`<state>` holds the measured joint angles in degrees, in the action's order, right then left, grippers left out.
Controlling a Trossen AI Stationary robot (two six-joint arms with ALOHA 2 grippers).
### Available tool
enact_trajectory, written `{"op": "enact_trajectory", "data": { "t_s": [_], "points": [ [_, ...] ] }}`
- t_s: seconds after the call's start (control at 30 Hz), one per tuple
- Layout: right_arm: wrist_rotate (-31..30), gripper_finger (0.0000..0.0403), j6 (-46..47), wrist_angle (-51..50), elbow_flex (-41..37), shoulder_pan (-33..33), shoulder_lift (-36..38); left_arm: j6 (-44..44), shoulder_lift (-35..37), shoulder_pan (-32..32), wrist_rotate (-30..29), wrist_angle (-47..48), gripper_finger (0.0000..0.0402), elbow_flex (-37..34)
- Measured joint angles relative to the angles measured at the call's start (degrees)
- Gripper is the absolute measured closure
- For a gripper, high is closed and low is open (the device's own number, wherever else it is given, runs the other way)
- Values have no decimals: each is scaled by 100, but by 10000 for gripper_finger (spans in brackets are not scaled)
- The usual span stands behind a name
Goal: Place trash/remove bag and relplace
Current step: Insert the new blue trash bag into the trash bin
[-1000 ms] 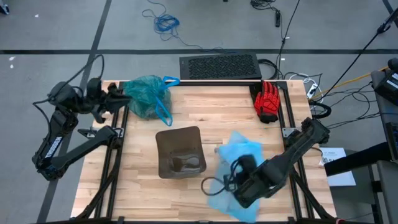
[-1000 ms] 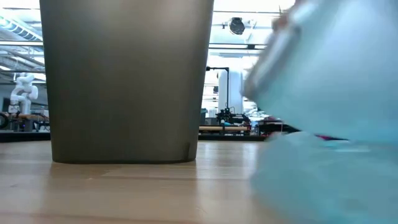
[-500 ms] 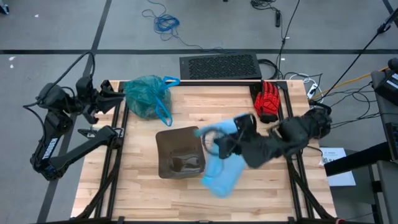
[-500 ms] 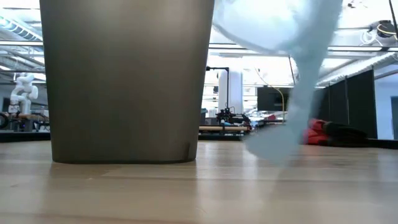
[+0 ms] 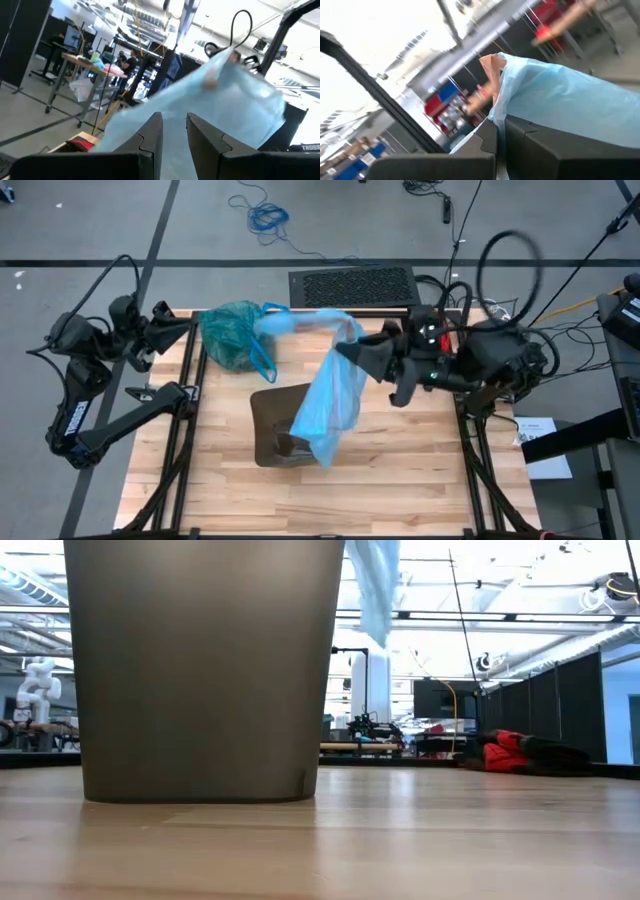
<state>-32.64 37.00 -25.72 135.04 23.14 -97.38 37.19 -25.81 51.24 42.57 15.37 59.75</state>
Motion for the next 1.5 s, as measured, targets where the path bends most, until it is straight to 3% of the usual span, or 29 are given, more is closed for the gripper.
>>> {"op": "enact_trajectory", "data": {
  "t_s": [0.33, 0.7, 0.87, 1.2, 1.4, 1.5],
  "points": [
    [1245, 403, -490, 1647, 0, -258, -163, 0, -161, 0, 0, 16, 317, 0],
    [2583, 403, 410, 2777, -5, -485, -610, -5, -544, 0, -388, 531, 325, 0],
    [2816, 403, 402, 3136, -10, -644, -774, -151, -624, 0, -115, 442, 327, -2],
    [2826, 403, -724, 3197, -9, -1113, -815, -19, -555, 0, 66, -243, 327, 134],
    [2896, 403, -761, 3652, -9, -1425, -951, 0, -326, 0, 889, -509, 327, 568],
    [3129, 403, -550, 3617, -9, -1533, -1040, 159, -310, 2, 929, -650, 327, 806]
  ]
}}
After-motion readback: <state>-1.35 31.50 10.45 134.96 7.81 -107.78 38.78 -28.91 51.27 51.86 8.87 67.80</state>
